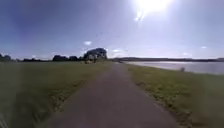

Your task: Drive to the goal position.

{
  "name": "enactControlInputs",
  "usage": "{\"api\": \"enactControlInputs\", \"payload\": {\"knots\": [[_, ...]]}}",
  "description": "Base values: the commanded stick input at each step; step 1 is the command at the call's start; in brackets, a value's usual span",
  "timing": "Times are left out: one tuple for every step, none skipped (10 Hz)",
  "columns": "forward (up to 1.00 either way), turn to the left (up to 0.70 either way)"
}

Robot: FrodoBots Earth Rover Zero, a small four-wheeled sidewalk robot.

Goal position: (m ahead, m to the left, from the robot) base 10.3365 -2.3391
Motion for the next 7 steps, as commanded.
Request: {"api": "enactControlInputs", "payload": {"knots": [[0.85,0.00],[0.85,0.00],[0.85,0.00],[0.85,0.00],[0.85,0.00],[0.85,0.00],[0.85,0.00]]}}
